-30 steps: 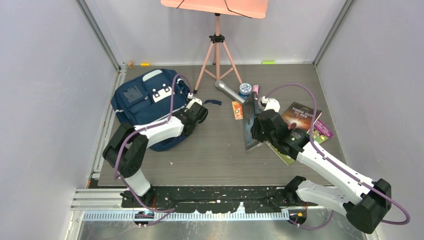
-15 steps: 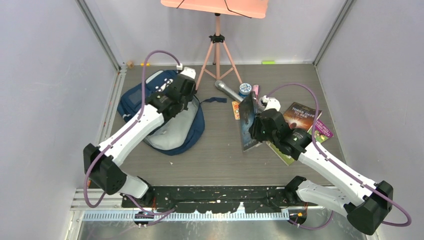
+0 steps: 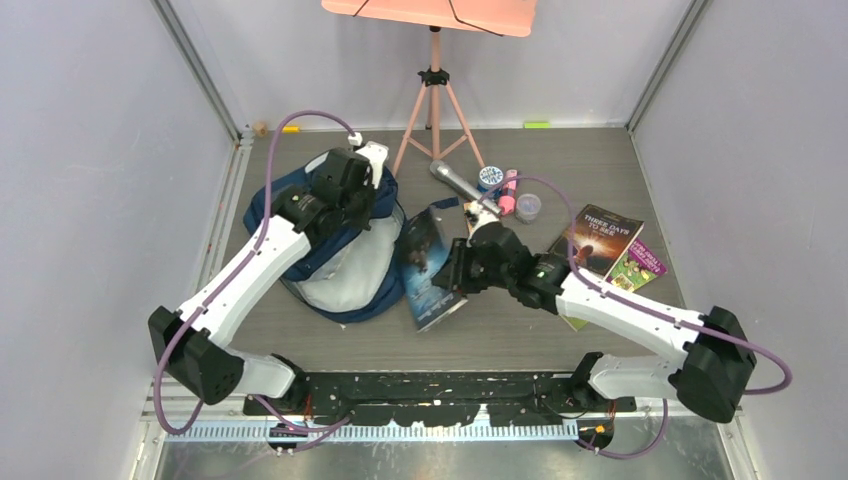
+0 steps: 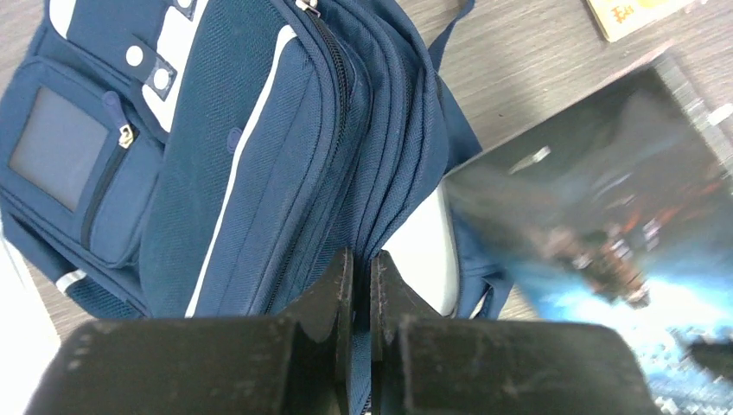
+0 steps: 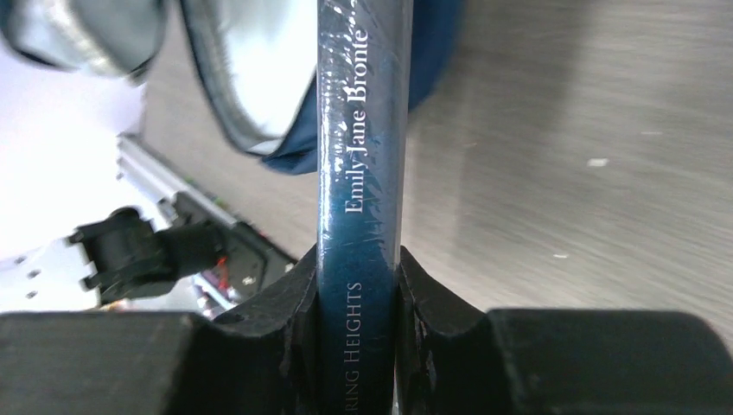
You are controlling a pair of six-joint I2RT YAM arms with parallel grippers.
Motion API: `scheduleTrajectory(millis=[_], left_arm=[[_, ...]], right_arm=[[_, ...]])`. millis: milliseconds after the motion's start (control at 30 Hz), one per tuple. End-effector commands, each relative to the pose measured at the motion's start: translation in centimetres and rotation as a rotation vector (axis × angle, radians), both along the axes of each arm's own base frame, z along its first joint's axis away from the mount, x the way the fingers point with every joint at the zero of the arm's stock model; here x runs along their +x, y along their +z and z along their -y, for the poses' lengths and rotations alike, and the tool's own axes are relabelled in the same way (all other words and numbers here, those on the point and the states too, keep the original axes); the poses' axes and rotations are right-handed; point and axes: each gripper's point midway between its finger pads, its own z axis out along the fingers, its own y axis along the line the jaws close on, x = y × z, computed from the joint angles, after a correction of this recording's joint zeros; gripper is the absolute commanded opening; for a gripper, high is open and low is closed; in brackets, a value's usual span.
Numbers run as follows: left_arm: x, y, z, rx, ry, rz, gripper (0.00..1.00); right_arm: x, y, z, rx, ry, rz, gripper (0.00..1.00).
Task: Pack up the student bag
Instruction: Place the book in the student bag.
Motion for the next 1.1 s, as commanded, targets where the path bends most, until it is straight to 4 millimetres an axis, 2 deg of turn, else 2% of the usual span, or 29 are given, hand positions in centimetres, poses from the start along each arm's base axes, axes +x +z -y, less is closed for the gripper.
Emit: scheduleTrajectory(millis=[0, 67, 133, 167, 200, 233, 267, 367, 400, 433, 467, 500, 533, 567, 633, 700, 733, 767, 867, 933, 1067], left_arm=[[0.9, 4.3, 1.6, -0.171, -0.058, 0.160, 0.00], [0.7, 4.2, 2.2, -0.214, -0.076, 0.165, 0.00], [0.3, 3.8, 2.9, -0.248, -0.103, 0.153, 0.00], [0.1, 3.7, 3.1, -0.258, -0.117, 0.146, 0.00], [0.0, 3.4, 3.2, -0.264, -0.120, 0.141, 0.00], [-0.3, 3.4, 3.6, -0.283, -0.138, 0.132, 0.00], [-0.5, 3.5, 4.0, -0.299, -0.154, 0.126, 0.00], [-0.9, 3.9, 4.7, -0.339, -0.177, 0.123, 0.00], [-1.0, 4.0, 4.7, -0.346, -0.181, 0.124, 0.00], [-1.1, 4.1, 4.7, -0.350, -0.184, 0.127, 0.00], [-1.2, 4.2, 4.7, -0.353, -0.184, 0.133, 0.00], [-1.3, 4.5, 4.6, -0.355, -0.185, 0.141, 0.00], [-1.4, 4.8, 4.5, -0.358, -0.185, 0.152, 0.00], [-1.4, 5.0, 4.4, -0.360, -0.187, 0.162, 0.00], [-1.6, 5.5, 4.2, -0.359, -0.189, 0.184, 0.00], [-1.6, 5.6, 3.9, -0.349, -0.183, 0.196, 0.00], [-1.6, 5.6, 3.7, -0.344, -0.180, 0.198, 0.00], [-1.5, 5.6, 3.7, -0.342, -0.178, 0.200, 0.00], [-1.5, 5.5, 3.6, -0.337, -0.178, 0.197, 0.00], [-1.4, 5.1, 3.6, -0.327, -0.176, 0.191, 0.00], [-1.3, 4.6, 3.6, -0.320, -0.171, 0.177, 0.00]], right_arm=[[-0.3, 12.1, -7.7, 0.433, 0.105, 0.158, 0.01], [-0.3, 10.9, -8.9, 0.421, 0.103, 0.133, 0.01], [0.0, 8.6, -10.2, 0.386, 0.087, 0.109, 0.01], [0.0, 8.9, -10.8, 0.413, 0.099, 0.114, 0.01], [0.1, 8.1, -11.3, 0.417, 0.098, 0.095, 0.01], [0.2, 8.8, -11.9, 0.457, 0.104, 0.108, 0.01], [0.5, 8.0, -12.3, 0.453, 0.101, 0.101, 0.00], [1.9, 7.8, -13.1, 0.469, 0.064, 0.133, 0.00], [2.6, 7.1, -13.3, 0.456, 0.044, 0.134, 0.00], [3.0, 7.4, -13.6, 0.472, 0.037, 0.141, 0.00], [3.6, 6.6, -13.8, 0.464, 0.024, 0.132, 0.00], [4.1, 7.0, -14.2, 0.492, 0.014, 0.133, 0.00], [4.9, 6.2, -14.3, 0.487, -0.002, 0.122, 0.01], [5.6, 6.5, -14.5, 0.498, -0.025, 0.134, 0.00], [7.2, 4.8, -14.1, 0.445, -0.102, 0.159, 0.00], [8.6, 4.9, -13.7, 0.464, -0.153, 0.199, 0.00], [9.4, 5.8, -13.7, 0.502, -0.167, 0.230, 0.00], [10.0, 5.8, -13.7, 0.511, -0.176, 0.238, 0.00], [11.0, 8.0, -14.4, 0.604, -0.164, 0.284, 0.01], [11.6, 8.5, -14.7, 0.618, -0.177, 0.311, 0.01], [13.3, 8.2, -14.7, 0.624, -0.254, 0.331, 0.00]])
